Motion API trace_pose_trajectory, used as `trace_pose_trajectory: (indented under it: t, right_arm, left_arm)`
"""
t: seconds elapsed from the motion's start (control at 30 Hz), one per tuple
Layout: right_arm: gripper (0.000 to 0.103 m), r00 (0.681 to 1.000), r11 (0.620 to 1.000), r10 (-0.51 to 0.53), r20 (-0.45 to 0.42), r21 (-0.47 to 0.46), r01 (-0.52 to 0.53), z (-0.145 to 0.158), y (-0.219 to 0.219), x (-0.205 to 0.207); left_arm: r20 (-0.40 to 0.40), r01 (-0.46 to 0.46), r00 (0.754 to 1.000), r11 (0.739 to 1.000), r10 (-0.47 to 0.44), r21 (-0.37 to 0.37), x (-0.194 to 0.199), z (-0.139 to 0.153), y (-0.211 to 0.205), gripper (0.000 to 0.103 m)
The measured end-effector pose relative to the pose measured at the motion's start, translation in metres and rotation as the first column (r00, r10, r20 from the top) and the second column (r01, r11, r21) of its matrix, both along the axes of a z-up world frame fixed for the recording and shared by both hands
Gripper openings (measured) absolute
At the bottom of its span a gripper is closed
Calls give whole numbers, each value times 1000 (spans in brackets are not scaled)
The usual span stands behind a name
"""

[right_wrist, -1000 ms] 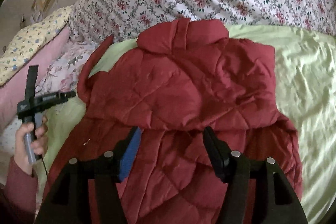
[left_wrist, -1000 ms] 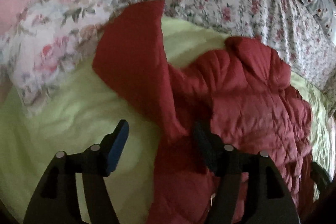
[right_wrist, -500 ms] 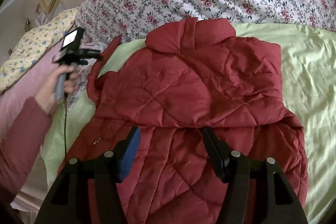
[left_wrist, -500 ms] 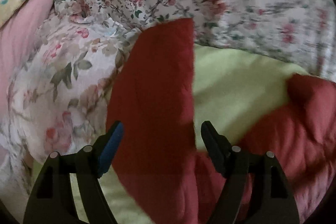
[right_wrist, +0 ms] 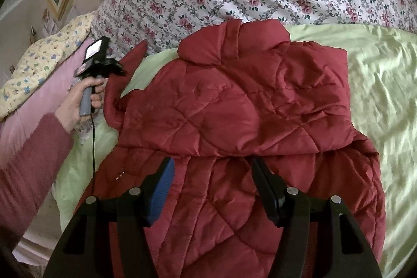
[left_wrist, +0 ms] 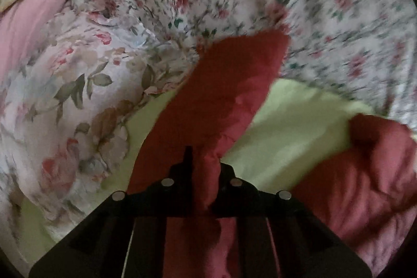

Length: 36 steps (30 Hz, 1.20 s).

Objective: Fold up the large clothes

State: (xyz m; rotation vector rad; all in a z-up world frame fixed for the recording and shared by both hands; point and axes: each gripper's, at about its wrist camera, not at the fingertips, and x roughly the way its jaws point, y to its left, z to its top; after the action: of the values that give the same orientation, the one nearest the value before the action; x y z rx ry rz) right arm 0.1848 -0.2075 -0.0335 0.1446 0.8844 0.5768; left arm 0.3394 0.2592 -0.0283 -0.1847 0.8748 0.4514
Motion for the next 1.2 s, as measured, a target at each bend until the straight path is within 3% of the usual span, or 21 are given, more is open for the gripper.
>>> trace_pose_trajectory:
  t: [0.23,0.5,0.77,0.97,1.2]
  right_arm:
    - [63,1000,1000,4,9,-1,-4,6,3,-10]
    - [63,999,999,-43,-10,13,43,4,-9,-15]
    - [63,996,996,-85,-26,15,85,2,-24,-19]
    - [63,994,994,-111,-12,13,112,7,-36,-20]
    - [65,992,991,-129,-12,23,129,13,-43,-4]
  left_arm:
    - [177,123,979,985,-100,-121,-68,28,-45,8]
    - [310,315,919,927,-244,-206,-118,46,-118,8]
    - [305,446,879,858,-367,-253,-119,27,-181,8]
    - [240,463,879,859,-413,-218,-117,8,-222,8]
    - [186,472,880,848,-437,-241,-117,-16,-241,8]
